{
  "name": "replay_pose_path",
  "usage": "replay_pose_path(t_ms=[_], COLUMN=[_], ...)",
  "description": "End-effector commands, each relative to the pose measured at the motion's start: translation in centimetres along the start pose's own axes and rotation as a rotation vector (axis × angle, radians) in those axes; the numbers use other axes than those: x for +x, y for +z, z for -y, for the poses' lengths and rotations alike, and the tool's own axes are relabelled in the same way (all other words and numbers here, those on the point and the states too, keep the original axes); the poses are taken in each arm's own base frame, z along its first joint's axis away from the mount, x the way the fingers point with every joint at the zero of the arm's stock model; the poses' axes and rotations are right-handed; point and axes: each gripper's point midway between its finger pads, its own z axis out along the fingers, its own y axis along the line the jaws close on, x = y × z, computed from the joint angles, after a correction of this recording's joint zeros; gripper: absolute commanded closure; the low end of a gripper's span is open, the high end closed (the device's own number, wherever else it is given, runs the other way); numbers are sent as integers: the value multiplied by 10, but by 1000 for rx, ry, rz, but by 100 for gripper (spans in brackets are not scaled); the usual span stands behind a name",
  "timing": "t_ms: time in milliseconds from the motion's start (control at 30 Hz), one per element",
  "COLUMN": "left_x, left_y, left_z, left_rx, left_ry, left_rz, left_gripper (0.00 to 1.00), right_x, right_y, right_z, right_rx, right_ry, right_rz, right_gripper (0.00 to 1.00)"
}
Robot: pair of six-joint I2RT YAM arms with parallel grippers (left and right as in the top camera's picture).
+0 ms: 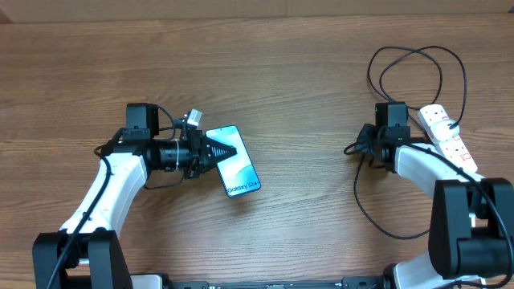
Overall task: Plug charger to phone and switch on socket
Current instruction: 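Move the right gripper to the black cable's USB-C plug near the power strip, then close the right gripper on the USB-C plug and lift it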
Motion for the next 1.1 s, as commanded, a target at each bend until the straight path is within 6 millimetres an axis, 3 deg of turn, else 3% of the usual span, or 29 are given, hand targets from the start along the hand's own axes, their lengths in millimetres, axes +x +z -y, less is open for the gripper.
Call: replay_pose_path(t_ms=[0,100,233,667,733,833,1067], left_x=[1,1,1,0,0,-1,-1], left_y=[-1,-1,-1,-1,-1,-1,-1], left_z=[7,7,7,7,7,6,5], left_rx=[29,29,29,27,25,19,15], left_ry=[27,26,26,28,28,28,27], left_rz=[-10,-10,-10,-8,-7,-3,-2], left_gripper=[96,96,96,96,96,96,96], right_x=[13,18,30,102,112,117,114], right_y=[16,20,17,-3,-6,-7,-5], right_z=[5,5,-18,-46,-52,-56,-47], right_rx=[24,18,-112,-179,-177,-139,-36], right_ry=[-21,-22,-69,-174,-211,-256,-235], right_rz=[-50,-69,-128,-383,-404,-388,-345], right_gripper=[63,76,96,96,91,83,80])
